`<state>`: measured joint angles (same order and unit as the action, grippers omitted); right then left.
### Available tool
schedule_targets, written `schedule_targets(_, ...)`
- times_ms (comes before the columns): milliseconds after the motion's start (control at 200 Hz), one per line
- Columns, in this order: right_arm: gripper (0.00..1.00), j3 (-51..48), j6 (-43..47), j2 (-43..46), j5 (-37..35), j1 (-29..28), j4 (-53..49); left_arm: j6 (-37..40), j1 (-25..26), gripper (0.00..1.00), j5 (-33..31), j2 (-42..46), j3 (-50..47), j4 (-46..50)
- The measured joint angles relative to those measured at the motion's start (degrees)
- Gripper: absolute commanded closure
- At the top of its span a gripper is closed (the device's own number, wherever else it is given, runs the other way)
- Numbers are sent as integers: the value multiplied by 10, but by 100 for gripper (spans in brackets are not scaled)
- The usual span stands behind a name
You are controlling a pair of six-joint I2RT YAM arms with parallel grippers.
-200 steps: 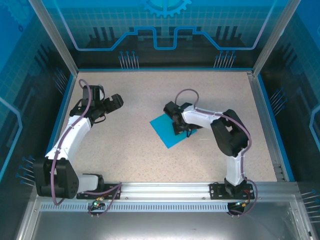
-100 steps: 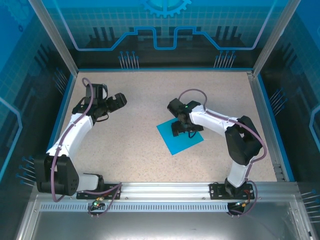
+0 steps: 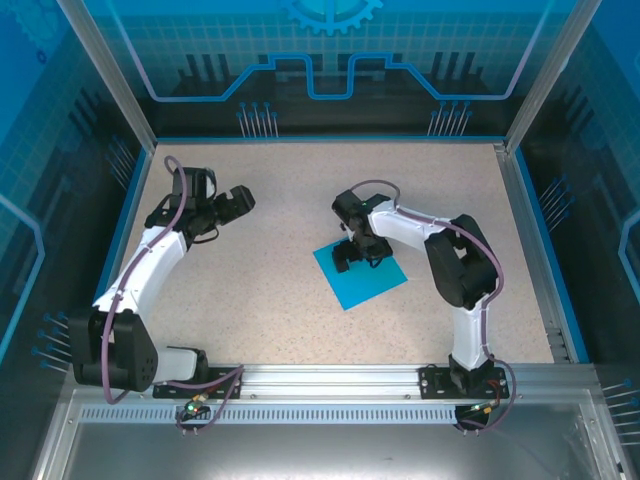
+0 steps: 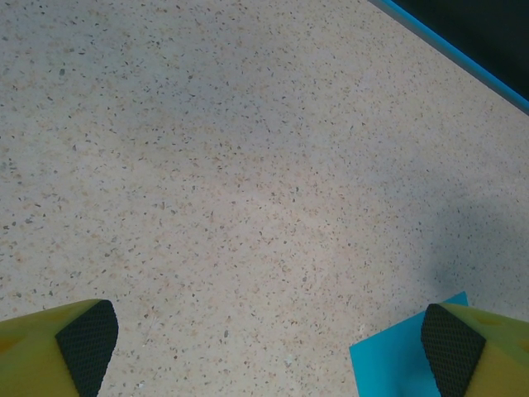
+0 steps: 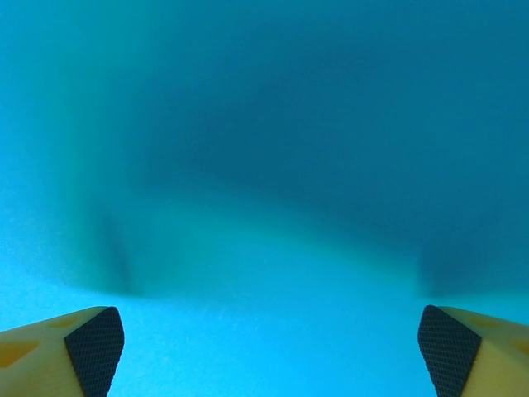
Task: Fold a paper plane with a square sheet of paper (pick it up from the middle)
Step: Fold the square sheet of paper in half at the center of the table.
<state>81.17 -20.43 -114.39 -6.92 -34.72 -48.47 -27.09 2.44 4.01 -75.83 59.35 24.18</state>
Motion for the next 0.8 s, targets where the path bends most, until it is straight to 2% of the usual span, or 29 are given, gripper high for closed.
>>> schedule_targets(480,5,18,9,-30,6,2,-2,0,0,2,0,-4,0,0)
schedule_targets(605,12,22,7,-34,0,-1,-5,0,0,1,0,-8,0,0)
schedule_targets(800,15,26,1,-38,-4,-6,-7,0,0,1,0,-14,0,0)
